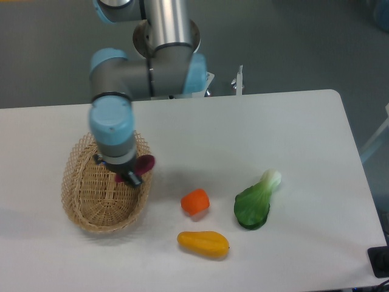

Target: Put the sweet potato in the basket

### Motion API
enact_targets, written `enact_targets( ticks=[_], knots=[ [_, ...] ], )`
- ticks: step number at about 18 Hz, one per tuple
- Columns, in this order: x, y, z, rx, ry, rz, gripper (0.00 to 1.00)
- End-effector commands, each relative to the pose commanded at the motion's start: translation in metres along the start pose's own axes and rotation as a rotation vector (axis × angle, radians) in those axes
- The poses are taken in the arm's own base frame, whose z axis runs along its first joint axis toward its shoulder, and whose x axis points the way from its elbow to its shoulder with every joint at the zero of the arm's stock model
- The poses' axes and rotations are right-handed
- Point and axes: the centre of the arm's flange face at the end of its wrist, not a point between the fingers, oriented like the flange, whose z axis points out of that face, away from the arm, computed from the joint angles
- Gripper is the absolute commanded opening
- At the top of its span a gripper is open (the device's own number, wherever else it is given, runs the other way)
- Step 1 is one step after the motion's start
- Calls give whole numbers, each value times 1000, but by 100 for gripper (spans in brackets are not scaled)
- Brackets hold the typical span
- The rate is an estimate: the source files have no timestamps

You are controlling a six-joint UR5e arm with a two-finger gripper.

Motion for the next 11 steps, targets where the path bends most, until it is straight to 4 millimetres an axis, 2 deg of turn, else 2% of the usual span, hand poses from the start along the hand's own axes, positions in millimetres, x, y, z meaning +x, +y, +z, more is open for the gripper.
enact_targets(
  ticks=[1, 4, 9, 10, 11],
  knots=[
    [1, 0, 2, 3, -5, 2, 53],
    [3, -2, 4, 5, -7, 5, 100],
    [-2, -1, -3, 11, -21, 8, 100],
    [-9, 5, -5, 11, -27, 1, 100],
    [-24, 17, -10, 18, -35, -29, 100]
  ],
)
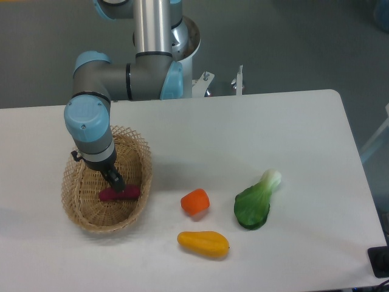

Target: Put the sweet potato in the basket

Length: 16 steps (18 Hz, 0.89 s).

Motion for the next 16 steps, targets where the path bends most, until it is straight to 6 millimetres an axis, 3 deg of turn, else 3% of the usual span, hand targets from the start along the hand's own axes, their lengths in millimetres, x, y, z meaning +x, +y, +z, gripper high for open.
enact_targets(
  ticks=[3, 6, 10, 16],
  knots=[
    [-47, 30, -24, 28, -44, -57, 100],
    [-97, 72, -52, 49, -93, -78, 100],
    [-157, 148, -76, 46, -142, -78, 100],
    [-212, 256, -97, 23, -182, -28, 100]
  ],
)
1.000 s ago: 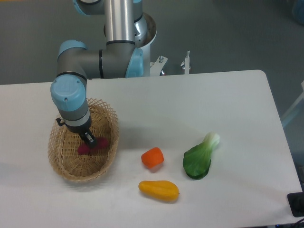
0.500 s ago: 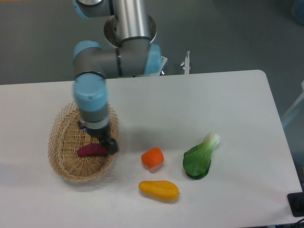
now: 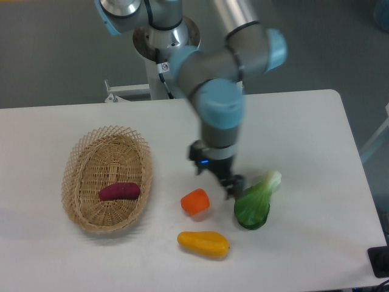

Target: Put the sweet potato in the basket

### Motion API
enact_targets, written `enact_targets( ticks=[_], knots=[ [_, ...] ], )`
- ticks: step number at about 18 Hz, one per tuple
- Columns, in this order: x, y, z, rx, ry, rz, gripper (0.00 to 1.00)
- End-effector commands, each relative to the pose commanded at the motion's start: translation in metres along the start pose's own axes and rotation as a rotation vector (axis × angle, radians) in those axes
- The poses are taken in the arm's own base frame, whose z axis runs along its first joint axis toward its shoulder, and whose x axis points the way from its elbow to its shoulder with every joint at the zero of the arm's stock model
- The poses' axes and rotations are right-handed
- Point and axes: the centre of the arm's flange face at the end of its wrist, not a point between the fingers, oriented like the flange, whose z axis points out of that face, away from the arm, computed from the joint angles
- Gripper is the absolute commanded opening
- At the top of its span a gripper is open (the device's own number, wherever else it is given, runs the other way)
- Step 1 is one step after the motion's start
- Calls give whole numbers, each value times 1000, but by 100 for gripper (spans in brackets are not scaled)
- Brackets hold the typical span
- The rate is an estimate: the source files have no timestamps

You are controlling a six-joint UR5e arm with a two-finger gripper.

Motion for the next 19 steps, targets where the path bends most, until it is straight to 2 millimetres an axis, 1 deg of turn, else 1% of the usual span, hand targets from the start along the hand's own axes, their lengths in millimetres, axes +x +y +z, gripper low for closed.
enact_targets(
  ticks=[3, 6, 10, 13, 15, 19],
  knots=[
    [-22, 38, 0, -9, -10, 22, 100],
    [-39, 71, 3, -16, -13, 34, 100],
    [-60, 107, 10, -60, 4, 53, 100],
    [-70, 116, 17, -92, 14, 79, 100],
    [-76, 132, 17, -95, 13, 59, 100],
    [-77, 133, 22, -95, 14, 59, 100]
  ],
)
